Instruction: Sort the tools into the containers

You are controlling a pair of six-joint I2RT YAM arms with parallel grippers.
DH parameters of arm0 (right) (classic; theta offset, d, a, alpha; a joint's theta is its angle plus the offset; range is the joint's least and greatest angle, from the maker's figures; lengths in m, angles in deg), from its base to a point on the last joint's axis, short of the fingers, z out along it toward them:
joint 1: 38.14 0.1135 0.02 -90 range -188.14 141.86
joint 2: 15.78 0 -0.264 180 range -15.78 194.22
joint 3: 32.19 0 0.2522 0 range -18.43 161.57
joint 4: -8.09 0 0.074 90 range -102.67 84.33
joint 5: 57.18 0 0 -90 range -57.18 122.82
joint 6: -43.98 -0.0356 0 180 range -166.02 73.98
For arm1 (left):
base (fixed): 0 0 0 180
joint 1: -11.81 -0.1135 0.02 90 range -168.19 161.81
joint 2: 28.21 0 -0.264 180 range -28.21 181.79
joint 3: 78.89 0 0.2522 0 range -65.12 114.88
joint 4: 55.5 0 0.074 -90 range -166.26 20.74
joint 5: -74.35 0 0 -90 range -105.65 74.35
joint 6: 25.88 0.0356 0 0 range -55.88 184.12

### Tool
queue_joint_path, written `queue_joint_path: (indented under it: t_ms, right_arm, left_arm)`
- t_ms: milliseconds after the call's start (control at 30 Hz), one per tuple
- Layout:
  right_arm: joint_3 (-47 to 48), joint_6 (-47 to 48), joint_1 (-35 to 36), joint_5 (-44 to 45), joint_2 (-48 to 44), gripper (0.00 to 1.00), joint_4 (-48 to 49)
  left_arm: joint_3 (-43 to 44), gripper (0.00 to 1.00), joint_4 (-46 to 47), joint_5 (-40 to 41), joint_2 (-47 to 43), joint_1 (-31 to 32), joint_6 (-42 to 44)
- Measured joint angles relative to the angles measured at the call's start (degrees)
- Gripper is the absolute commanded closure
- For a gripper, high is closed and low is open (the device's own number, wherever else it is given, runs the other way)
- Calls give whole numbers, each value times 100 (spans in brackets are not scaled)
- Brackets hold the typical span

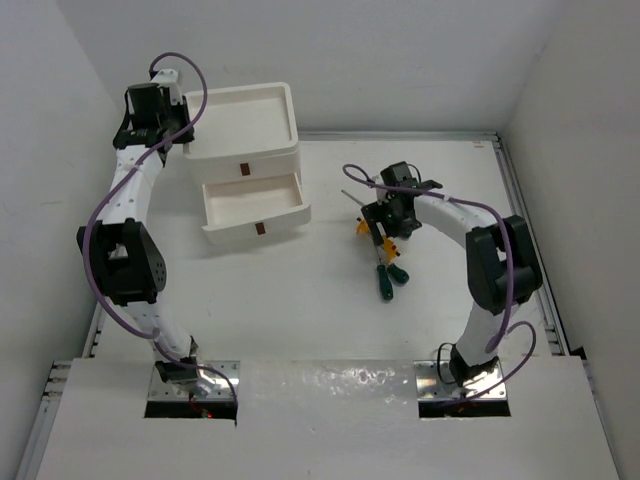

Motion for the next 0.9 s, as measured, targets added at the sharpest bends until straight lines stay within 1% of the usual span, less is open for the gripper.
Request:
queue_joint_path:
  t_ms: [33, 67, 100, 133, 167, 267, 300, 333, 400, 433, 467, 500, 600, 733, 800, 900]
  right_arm:
    - [0, 20, -96, -46, 109, 28, -55]
    - [0, 44, -190, -109, 199, 34, -79]
    - [4, 66, -280, -186, 262, 45, -90]
    - [7, 101, -328, -208, 310, 50, -90]
    - [9, 92, -352, -251, 354, 54, -90]
    - [0, 125, -332, -297, 431, 57, -74]
    - [-13, 157, -315, -295, 431, 61, -48]
    - [-20, 192, -310, -297, 431, 71, -33]
    - [-17, 315, -308, -302, 424, 84, 31]
    - [-17, 348, -304, -310, 424, 92, 52]
    - [-17, 411, -297, -306, 424, 98, 63]
    - [-17, 487, -291, -291, 424, 100, 68]
    - [-4, 774, -282, -273, 393, 100, -20]
    - [221, 1211, -245, -297, 210, 100, -527]
    - [501, 1384, -181, -293, -33, 100, -763]
    - [1259, 1574, -37, -284, -411, 100, -1010]
  left_arm:
    - [-20, 100, 11, 2, -13, 0, 0]
    - [-28, 100, 9, 4, -26, 0, 2]
    - [-33, 100, 0, 7, -35, 0, 7]
    - [-39, 100, -2, 9, -42, 0, 11]
    - [-46, 100, 2, 15, -42, 0, 13]
    - [-50, 100, 7, 35, -44, 0, 13]
    - [-50, 100, 7, 37, -44, 0, 13]
    - [-50, 100, 7, 39, -44, 0, 13]
    - [-50, 100, 7, 44, -44, 0, 13]
    - [-50, 100, 7, 44, -42, 2, 11]
    - [-50, 100, 7, 46, -44, 0, 13]
    - [-50, 100, 7, 46, -44, 2, 11]
    - [-50, 100, 7, 44, -44, 4, 11]
    - [-50, 100, 7, 44, -42, 4, 11]
    - [-50, 100, 7, 44, -44, 4, 11]
    - [-50, 100, 7, 44, -44, 4, 11]
